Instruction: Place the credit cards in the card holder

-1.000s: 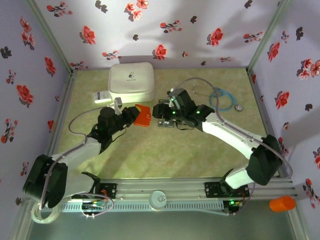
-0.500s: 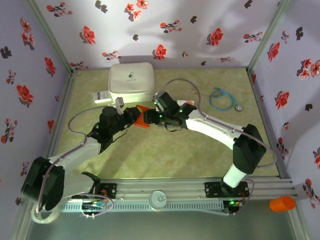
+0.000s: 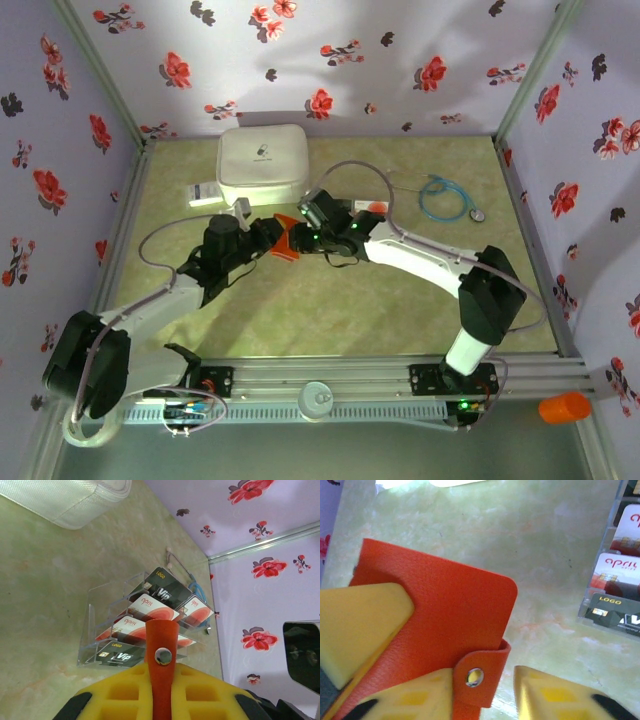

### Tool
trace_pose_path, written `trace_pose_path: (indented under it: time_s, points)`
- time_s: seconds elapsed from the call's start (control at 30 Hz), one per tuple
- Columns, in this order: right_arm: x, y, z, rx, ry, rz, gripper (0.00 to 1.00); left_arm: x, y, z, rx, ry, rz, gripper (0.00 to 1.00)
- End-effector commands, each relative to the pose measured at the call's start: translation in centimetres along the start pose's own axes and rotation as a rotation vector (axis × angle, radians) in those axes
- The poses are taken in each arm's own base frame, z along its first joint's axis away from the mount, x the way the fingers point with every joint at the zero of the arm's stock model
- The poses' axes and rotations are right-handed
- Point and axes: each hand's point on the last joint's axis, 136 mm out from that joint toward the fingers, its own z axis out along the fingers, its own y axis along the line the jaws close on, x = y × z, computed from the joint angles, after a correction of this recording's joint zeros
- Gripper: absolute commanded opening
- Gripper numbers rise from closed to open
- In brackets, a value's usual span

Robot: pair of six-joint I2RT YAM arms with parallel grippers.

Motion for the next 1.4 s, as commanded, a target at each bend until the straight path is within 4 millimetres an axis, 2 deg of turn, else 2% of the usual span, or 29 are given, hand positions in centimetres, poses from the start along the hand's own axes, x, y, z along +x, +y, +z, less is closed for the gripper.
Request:
trace_pose_path:
  time_s: [0.0, 0.1, 0.17, 0.3, 0.57, 0.63, 0.67, 0.73, 0.9, 1.03, 1.07, 1.17, 1.27, 1.37]
  points:
    - [1.2, -4.8, 1.3, 0.174, -0.01, 0.016, 0.22, -1.5, -3.5, -0.2, 0.094, -0.041, 0.031, 0.0]
    - [2.1, -6.4, 1.8, 0.203, -0.007, 0.04, 0.06, -1.4, -3.6, -0.1, 0.099, -0.042, 0.028, 0.0]
    - [2.8, -7.7, 2.0, 0.228, -0.004, 0.058, 0.0, -1.4, -3.7, -0.2, 0.102, -0.041, 0.025, 0.0]
    - [4.2, -10.3, 1.9, 0.254, 0.004, 0.106, 0.0, -1.6, -4.1, -0.5, 0.115, -0.05, 0.022, 0.0]
    - [4.7, -12.4, 0.2, 0.259, 0.001, 0.137, 0.0, -1.9, -4.5, -0.6, 0.133, -0.067, 0.013, 0.0]
    - [4.7, -12.3, -0.4, 0.243, -0.004, 0.137, 0.0, -1.9, -4.5, -0.6, 0.135, -0.071, 0.009, 0.0]
    - [4.6, -12.1, -0.7, 0.23, -0.009, 0.138, 0.01, -2.1, -4.6, -0.6, 0.14, -0.076, 0.006, 0.0]
    - [4.3, -11.3, -1.7, 0.188, -0.019, 0.141, 0.13, -2.2, -4.8, -0.5, 0.151, -0.085, -0.004, 0.0]
    - [2.3, -8.3, -4.8, 0.025, -0.092, 0.167, 0.56, -3.2, -5.8, -0.4, 0.22, -0.12, -0.069, 0.0]
    - [-0.4, -5.7, -8.0, -0.106, -0.193, 0.187, 0.77, -4.1, -6.9, -0.3, 0.292, -0.148, -0.132, 0.0]
    - [-1.1, -5.1, -8.6, -0.131, -0.22, 0.189, 0.8, -4.3, -7.2, -0.3, 0.309, -0.153, -0.143, 0.0]
    - [-3.2, -3.3, -10.3, -0.222, -0.292, 0.202, 0.81, -4.7, -7.9, -0.3, 0.349, -0.162, -0.175, 0.0]
    - [-4.9, -1.8, -10.8, -0.311, -0.317, 0.24, 0.8, -5.0, -8.5, -0.3, 0.374, -0.167, -0.187, 0.0]
    - [-6.1, 0.5, -10.3, -0.417, -0.283, 0.245, 0.79, -5.1, -8.7, -0.3, 0.385, -0.168, -0.2, 0.0]
